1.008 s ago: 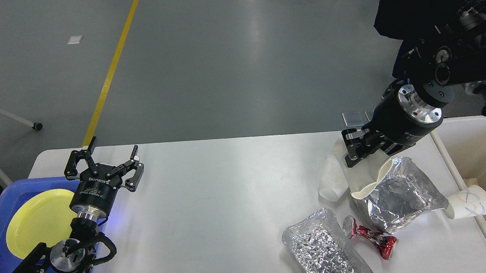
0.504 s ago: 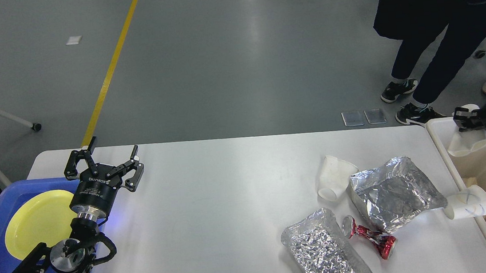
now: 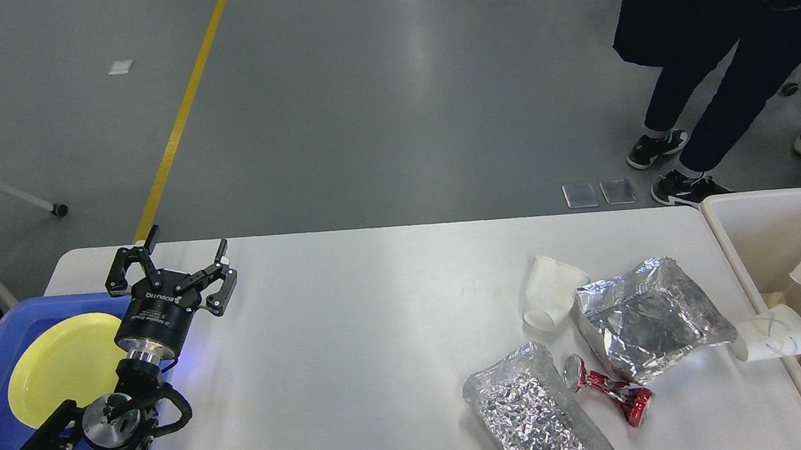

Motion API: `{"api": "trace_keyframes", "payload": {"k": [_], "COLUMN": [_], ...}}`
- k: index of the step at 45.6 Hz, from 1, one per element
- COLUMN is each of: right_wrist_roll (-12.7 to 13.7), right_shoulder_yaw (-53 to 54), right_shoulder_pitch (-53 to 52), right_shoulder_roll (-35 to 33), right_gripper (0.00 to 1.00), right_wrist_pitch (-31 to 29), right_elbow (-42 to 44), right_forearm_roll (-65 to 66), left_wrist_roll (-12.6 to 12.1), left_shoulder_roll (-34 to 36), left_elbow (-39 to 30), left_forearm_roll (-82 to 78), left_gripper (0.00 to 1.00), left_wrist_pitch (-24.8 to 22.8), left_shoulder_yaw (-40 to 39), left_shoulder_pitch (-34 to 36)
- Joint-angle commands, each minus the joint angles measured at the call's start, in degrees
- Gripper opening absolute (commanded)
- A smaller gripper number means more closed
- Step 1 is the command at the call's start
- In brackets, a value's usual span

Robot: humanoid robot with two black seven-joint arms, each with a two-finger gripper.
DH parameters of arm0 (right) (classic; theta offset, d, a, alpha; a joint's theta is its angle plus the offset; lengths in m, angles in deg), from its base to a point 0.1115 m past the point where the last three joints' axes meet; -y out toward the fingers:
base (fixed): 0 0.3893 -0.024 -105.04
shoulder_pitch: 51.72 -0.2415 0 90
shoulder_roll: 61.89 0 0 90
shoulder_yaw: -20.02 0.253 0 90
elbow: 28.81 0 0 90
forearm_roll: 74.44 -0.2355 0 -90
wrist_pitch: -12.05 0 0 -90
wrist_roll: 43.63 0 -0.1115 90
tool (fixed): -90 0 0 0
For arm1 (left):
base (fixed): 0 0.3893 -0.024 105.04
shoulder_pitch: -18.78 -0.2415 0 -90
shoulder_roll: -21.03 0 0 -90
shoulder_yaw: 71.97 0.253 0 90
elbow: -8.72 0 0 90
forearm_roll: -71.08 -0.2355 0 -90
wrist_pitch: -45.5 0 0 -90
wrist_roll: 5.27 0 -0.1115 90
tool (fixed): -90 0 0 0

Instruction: Tidy desktop

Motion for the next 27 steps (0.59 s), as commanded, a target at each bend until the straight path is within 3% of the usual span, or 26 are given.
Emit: {"api": "trace_keyframes", "payload": {"k": [1, 7, 8, 9, 10, 11, 12, 27], "right_wrist_roll": [1.52, 2.23, 2.23, 2.23, 2.23, 2.23, 2.23, 2.23], "right_shoulder_yaw": [0.11, 0.29, 0.29, 0.20, 0.20, 0.29, 0.29, 0.20], "right_shoulder_pitch": [2.20, 2.64, 2.64, 2.64, 2.64, 2.73, 2.82, 2.64], "right_shoulder_roll": [0.35, 0.35, 0.35, 0.35, 0.27, 0.35, 0.35, 0.35], "right_gripper": [0.00, 0.02, 0.29, 0.84, 1.00, 0.95, 1.00, 1.00], "right_wrist_pitch": [3.93, 6.39, 5.87, 5.87, 5.69, 5.86, 5.87, 5.69], "right_elbow": [0.14, 0.14, 0.14, 0.14, 0.05, 0.05, 0.05, 0.14], "right_forearm_roll": [-0.24, -0.24, -0.24, -0.15, -0.15, -0.24, -0.15, -0.24], "left_wrist_roll": [0.00, 0.00, 0.00, 0.00, 0.00, 0.00, 0.00, 0.00], "left_shoulder_roll": [-0.07, 0.02, 0.02, -0.07, 0.01, 0.02, 0.02, 0.01], "left_elbow": [0.00, 0.00, 0.00, 0.00, -0.08, 0.00, 0.00, 0.00], "left_forearm_roll": [0.00, 0.00, 0.00, 0.00, 0.00, 0.00, 0.00, 0.00], "left_gripper": [0.96, 0.96, 0.96, 0.96, 0.96, 0.96, 0.96, 0.96], "left_wrist_pitch": [0.00, 0.00, 0.00, 0.00, 0.00, 0.00, 0.00, 0.00], "left_shoulder_yaw": [0.00, 0.00, 0.00, 0.00, 0.00, 0.00, 0.09, 0.09], "left_shoulder_pitch": [-0.01, -0.01, -0.01, -0.01, -0.01, -0.01, -0.01, -0.01]}}
